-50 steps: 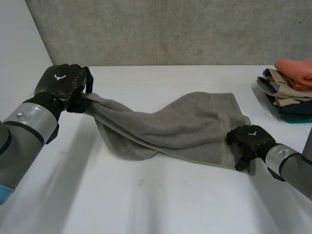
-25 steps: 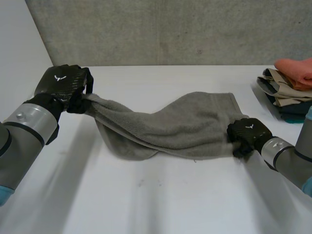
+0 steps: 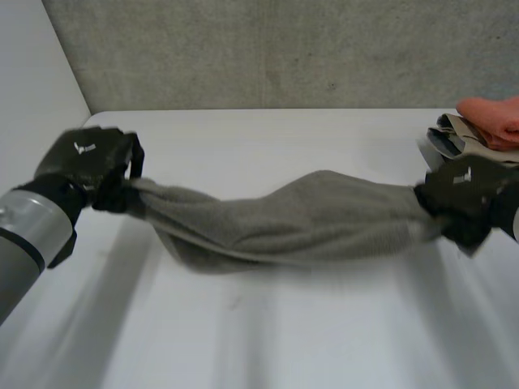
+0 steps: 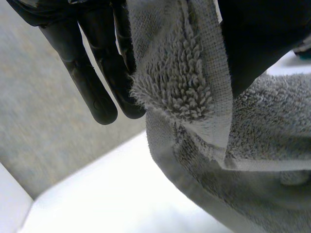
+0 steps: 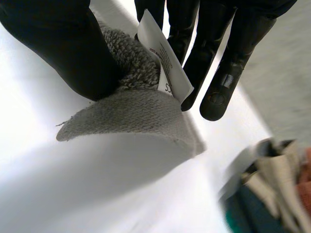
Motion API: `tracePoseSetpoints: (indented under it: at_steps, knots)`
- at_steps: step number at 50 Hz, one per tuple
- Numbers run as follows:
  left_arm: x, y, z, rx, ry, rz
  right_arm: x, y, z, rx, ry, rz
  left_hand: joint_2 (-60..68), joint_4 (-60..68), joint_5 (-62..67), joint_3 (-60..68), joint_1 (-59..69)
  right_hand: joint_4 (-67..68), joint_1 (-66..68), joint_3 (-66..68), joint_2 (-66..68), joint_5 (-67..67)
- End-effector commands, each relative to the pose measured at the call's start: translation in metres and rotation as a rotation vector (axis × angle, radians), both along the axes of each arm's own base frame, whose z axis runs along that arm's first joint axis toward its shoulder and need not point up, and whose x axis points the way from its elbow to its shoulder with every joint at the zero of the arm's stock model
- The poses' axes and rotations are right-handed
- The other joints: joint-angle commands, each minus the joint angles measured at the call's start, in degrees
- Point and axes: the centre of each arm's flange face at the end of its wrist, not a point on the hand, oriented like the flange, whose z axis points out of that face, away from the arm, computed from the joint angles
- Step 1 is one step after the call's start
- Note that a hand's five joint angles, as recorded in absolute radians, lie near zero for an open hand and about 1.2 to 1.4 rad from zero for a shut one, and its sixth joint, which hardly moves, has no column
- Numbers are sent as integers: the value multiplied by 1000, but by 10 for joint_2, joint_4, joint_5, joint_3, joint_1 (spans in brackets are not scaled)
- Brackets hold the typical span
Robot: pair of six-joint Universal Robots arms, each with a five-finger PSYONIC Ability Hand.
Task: Fold the laundry.
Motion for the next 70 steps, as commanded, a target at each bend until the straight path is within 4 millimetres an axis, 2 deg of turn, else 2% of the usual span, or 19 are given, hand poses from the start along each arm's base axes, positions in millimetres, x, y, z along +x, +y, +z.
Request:
tracePoseSetpoints:
  at_steps: [1,6,10,14,15,16,21,25,29,33,40,45,46,50,53,55,59,65,70]
  knots:
    - [-4,-12,-53,138,-182,-25,-6,-2,-37,191,179,42,117,111,146,116,152,120,237,122,129,137]
    - [-15,-50,-62,90,-236,-21,0,-47,-53,125,187,-8,117,111,146,116,152,120,237,122,129,137]
    - [-31,-90,-32,-59,-185,43,12,-95,-34,-77,123,-99,117,111,146,116,152,120,237,122,129,137]
    - [-41,-124,29,-307,-70,127,35,-132,17,-401,-22,-124,117,111,146,116,152,120,237,122,129,137]
    - [-43,-128,43,-365,-38,140,41,-143,42,-547,-91,-130,117,111,146,116,152,120,237,122,129,137]
    - [-44,-135,68,-472,22,157,43,-148,54,-617,-126,-134,117,111,146,116,152,120,237,122,129,137]
    - [-42,-142,113,-727,164,196,44,-151,125,-988,-355,-144,117,111,146,116,152,120,237,122,129,137]
    - [-38,-138,118,-776,196,224,42,-138,144,-1070,-451,-124,117,111,146,116,152,120,237,122,129,137]
    - [-33,-134,95,-704,166,236,43,-134,128,-1001,-465,-116,117,111,146,116,152,120,237,122,129,137]
    - [-20,-128,62,-596,127,249,43,-131,83,-842,-428,-111,117,111,146,116,152,120,237,122,129,137]
    - [-11,-112,-14,-377,53,229,43,-106,-7,-511,-345,-71,117,111,146,116,152,120,237,122,129,137]
    - [-13,-107,-75,-218,-23,212,44,-94,-85,-244,-278,-78,117,111,146,116,152,120,237,122,129,137]
    - [-13,-107,-95,-168,-46,211,44,-92,-95,-212,-271,-81,117,111,146,116,152,120,237,122,129,137]
    - [-9,-103,-124,-72,-88,213,42,-81,-120,-94,-235,-93,0,-6,30,-1,36,120,237,122,129,137]
    - [-6,-96,-131,-8,-115,209,38,-73,-125,-29,-217,-101,-250,-256,-221,-251,-215,120,237,122,129,137]
    - [-5,-90,-130,23,-123,203,37,-70,-125,-11,-213,-103,-311,-317,-282,-313,-276,120,237,122,129,137]
    - [-2,-79,-100,-5,-106,187,35,-59,-129,45,-204,-104,-480,-485,-450,-481,-444,120,237,122,129,137]
    - [9,-59,-70,-61,-72,100,19,-55,-105,6,-230,-125,-487,-493,-457,-488,-451,120,237,122,129,137]
    - [11,-41,-76,-23,-71,-21,3,-63,-107,17,-246,-147,-458,-464,-429,-459,-423,120,237,122,129,137]
